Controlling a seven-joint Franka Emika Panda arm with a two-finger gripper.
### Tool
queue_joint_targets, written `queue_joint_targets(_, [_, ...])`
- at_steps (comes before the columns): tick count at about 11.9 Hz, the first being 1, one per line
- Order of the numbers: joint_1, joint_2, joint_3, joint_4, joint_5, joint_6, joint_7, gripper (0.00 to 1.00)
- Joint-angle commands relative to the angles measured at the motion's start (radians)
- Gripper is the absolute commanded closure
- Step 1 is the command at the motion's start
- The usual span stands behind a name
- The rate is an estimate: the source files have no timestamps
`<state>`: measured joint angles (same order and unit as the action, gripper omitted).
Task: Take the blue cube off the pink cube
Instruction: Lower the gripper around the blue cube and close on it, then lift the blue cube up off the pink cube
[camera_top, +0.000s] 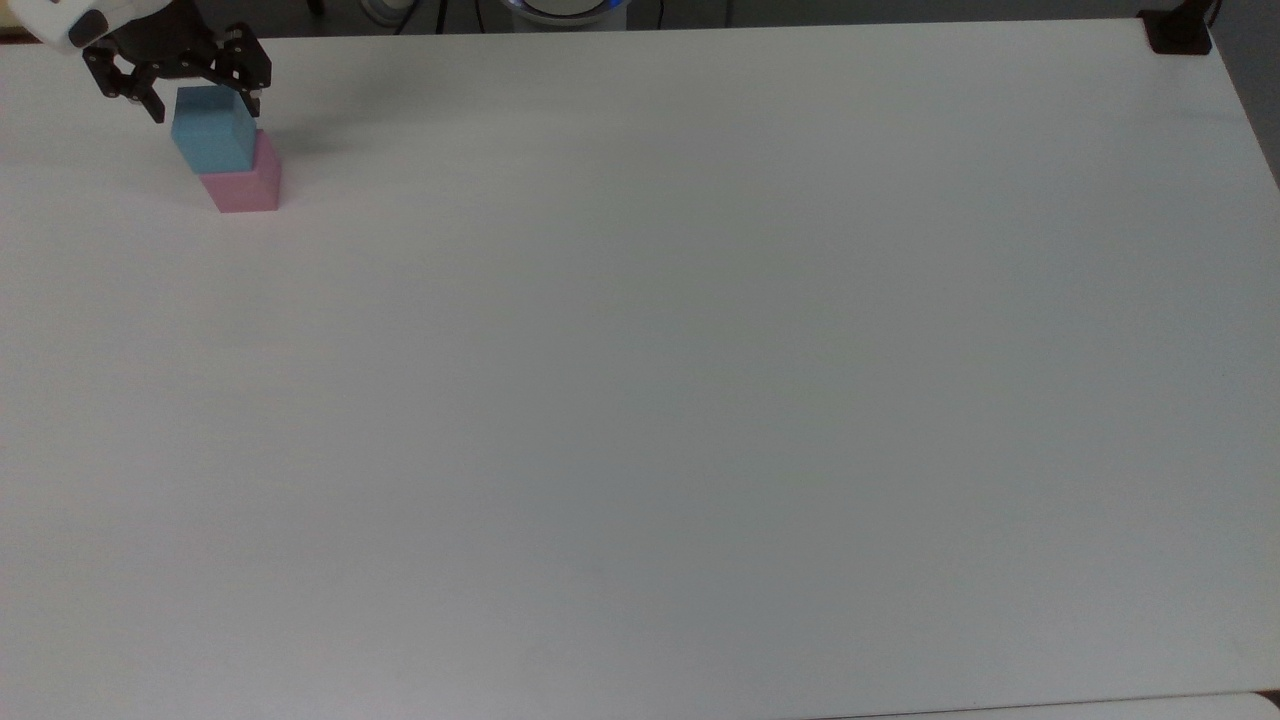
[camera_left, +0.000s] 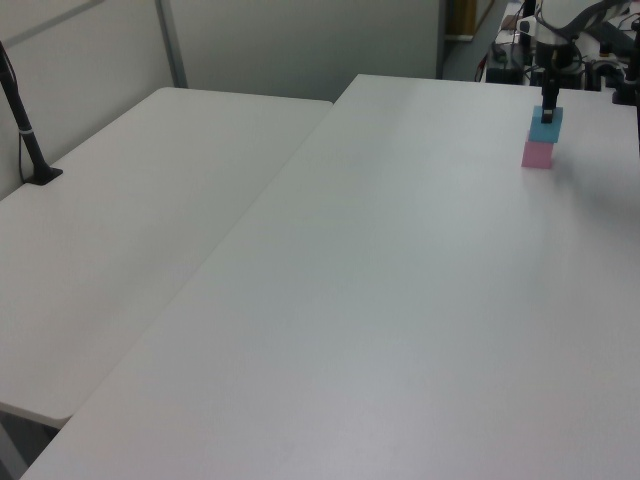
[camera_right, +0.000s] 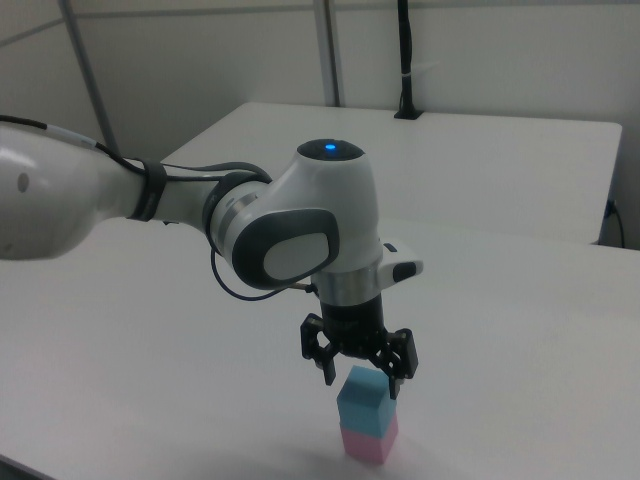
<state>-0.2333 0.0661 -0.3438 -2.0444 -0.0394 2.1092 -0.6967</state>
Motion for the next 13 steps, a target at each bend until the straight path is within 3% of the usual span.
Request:
queue_joint_targets(1, [0.002, -0.02, -0.004, -0.037, 0.003, 0.034, -0.009, 0.47])
queue_joint_targets(2, [0.002, -0.023, -0.004, -0.036, 0.003, 0.026, -0.006, 0.68])
queue_joint_targets(4, [0.002, -0.023, -0.004, -0.028, 0.003, 0.023, -0.006, 0.81])
queue_joint_targets(7, [0.003, -0.019, -0.004, 0.073, 0.009, -0.052, -0.006, 0.81])
queue_joint_targets(9, [0.034, 0.042, 0.003, 0.169, 0.024, -0.06, 0.021, 0.81])
queue_joint_targets(11, [0.1, 0.134, 0.006, 0.287, 0.068, -0.063, 0.174, 0.81])
queue_joint_targets(13, [0.161, 0.194, 0.014, 0.34, 0.082, -0.064, 0.285, 0.81])
